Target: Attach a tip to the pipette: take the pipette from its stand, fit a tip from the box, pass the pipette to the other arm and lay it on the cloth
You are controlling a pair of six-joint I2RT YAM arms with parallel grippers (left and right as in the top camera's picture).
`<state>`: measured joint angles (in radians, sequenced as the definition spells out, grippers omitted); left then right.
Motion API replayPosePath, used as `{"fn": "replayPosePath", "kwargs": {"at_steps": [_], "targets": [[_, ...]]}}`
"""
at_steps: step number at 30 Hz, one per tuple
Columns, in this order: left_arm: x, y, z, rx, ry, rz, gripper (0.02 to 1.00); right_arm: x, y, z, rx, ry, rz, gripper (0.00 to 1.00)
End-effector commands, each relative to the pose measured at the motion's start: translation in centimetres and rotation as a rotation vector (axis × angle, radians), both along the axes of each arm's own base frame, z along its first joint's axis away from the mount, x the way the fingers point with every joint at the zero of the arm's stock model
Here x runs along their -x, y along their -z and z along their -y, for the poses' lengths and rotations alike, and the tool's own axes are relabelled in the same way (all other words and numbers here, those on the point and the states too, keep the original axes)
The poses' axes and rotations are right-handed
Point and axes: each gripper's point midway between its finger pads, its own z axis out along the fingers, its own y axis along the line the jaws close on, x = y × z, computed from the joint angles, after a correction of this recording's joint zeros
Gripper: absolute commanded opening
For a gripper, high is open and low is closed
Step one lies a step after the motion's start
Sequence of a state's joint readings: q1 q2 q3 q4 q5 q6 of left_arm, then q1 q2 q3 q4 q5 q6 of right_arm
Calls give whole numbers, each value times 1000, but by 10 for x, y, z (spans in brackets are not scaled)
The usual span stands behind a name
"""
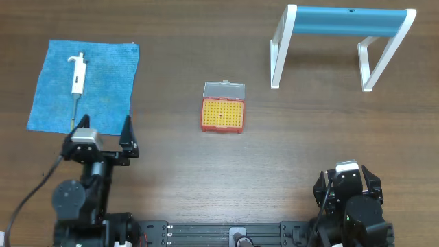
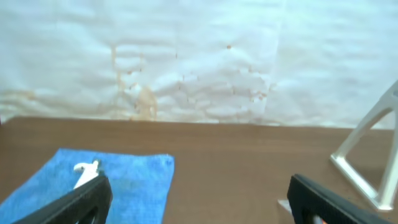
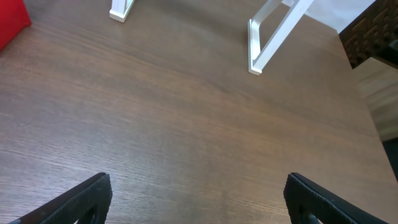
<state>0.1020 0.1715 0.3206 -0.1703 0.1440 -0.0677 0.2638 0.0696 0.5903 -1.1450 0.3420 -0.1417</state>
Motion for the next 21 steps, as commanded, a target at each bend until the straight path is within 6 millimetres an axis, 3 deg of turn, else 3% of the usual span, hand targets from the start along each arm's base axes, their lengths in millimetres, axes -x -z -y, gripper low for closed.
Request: {"fn": "replayPosePath", "kwargs": {"at_steps": [1, 8, 21], "targets": [[-7, 39, 4, -65, 30, 2, 915, 0, -2, 1, 11, -4, 12, 899], [-10, 72, 4, -60, 31, -38, 915, 0, -2, 1, 10, -4, 12, 899], [-7, 89, 5, -60, 34, -36, 915, 0, -2, 1, 11, -4, 12, 901]]}}
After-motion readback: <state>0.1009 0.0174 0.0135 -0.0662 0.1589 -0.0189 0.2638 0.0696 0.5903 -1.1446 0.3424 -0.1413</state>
